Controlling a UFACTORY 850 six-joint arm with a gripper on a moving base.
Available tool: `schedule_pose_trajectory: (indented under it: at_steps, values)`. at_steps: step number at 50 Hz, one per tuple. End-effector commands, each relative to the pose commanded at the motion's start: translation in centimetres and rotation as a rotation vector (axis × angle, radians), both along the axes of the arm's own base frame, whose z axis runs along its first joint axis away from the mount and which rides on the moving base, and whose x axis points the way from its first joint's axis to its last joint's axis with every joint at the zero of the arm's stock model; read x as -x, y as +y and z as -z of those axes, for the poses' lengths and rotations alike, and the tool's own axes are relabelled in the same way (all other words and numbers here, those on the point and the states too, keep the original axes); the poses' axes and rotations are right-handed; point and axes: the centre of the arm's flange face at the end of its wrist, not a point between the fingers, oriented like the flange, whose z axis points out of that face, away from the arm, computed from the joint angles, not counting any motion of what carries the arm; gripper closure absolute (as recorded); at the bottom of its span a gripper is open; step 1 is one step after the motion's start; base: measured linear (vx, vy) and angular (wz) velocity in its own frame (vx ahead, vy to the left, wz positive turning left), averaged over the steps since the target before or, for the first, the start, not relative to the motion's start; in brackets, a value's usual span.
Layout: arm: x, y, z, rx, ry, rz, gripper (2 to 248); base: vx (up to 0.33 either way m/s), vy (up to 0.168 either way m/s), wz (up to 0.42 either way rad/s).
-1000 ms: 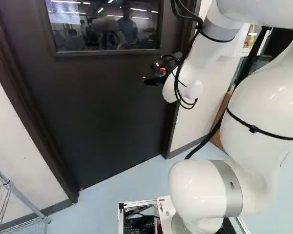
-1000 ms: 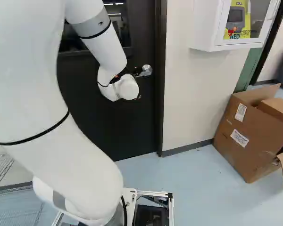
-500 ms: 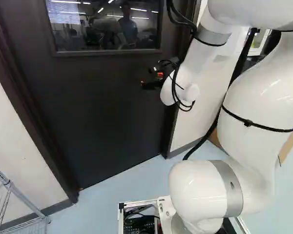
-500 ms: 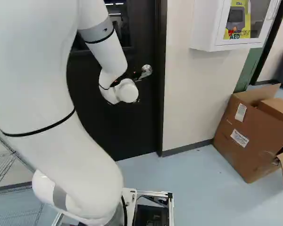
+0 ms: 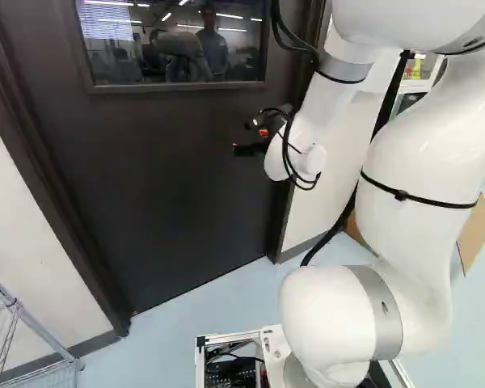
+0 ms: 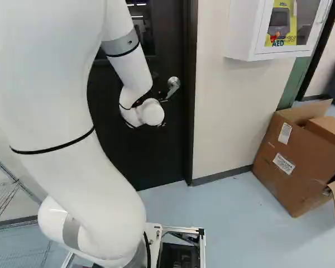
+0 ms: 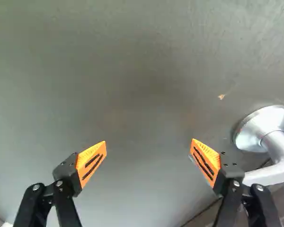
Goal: Open the door and move inside
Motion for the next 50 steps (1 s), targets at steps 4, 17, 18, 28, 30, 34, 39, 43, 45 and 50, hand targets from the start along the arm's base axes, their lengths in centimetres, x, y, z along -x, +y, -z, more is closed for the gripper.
schedule_pose_trajectory:
  at_steps: [4,17,18,28,30,34,39,43,45,50]
  values:
    - [0.0,0.0,0.4,-0.001,0.009,0.0,3,0.0,0.0,0.0]
    - [-0.1,0.0,1.8,-0.005,0.04,0.0,3,0.0,0.0,0.0]
    - [-0.1,0.0,1.9,-0.005,0.043,0.0,3,0.0,0.0,0.0]
    - [0.0,0.0,3.0,-0.008,0.067,0.001,3,0.0,0.0,0.0]
    - [0.1,0.0,3.2,-0.009,0.072,0.001,3,0.0,0.0,0.0]
    - [0.2,0.0,3.7,-0.01,0.082,0.001,3,0.0,0.0,0.0]
    - [0.3,0.0,4.2,-0.011,0.094,0.001,3,0.0,0.0,0.0]
    - [0.4,0.0,4.6,-0.013,0.104,0.002,3,0.0,0.0,0.0]
    - [0.4,0.0,4.9,-0.013,0.109,0.002,3,0.0,0.0,0.0]
    - [0.4,0.0,5.4,-0.015,0.121,0.002,3,0.0,0.0,0.0]
